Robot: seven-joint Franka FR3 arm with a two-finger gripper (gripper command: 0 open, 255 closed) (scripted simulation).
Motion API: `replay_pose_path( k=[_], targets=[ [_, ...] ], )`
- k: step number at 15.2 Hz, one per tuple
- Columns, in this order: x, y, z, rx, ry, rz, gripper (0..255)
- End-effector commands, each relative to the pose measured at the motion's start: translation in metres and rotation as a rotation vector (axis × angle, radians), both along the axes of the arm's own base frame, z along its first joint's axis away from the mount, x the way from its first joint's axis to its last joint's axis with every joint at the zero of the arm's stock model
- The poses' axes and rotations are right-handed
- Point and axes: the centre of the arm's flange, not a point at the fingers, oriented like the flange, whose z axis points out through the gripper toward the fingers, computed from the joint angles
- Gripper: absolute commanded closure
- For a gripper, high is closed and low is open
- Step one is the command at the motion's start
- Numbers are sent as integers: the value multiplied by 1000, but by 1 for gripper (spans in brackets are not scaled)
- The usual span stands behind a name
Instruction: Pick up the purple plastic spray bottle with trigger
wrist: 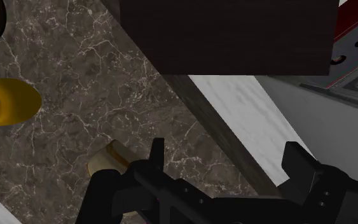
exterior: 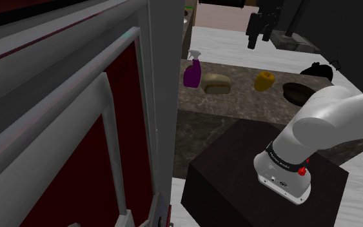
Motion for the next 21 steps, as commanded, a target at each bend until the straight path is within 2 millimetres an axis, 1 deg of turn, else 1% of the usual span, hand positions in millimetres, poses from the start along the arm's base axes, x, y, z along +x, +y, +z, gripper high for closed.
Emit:
replay_pose_path(
  k=[1, 6, 11, 16, 21],
  targets=[
    [0, 0, 0, 0, 0, 0, 0],
    [62, -22, -30, -12, 63, 99, 0],
    [124, -38, -64, -24, 126, 199, 0],
    [185, -49, -101, -36, 190, 298, 0],
    [245, -54, -142, -47, 253, 397, 0]
  ],
)
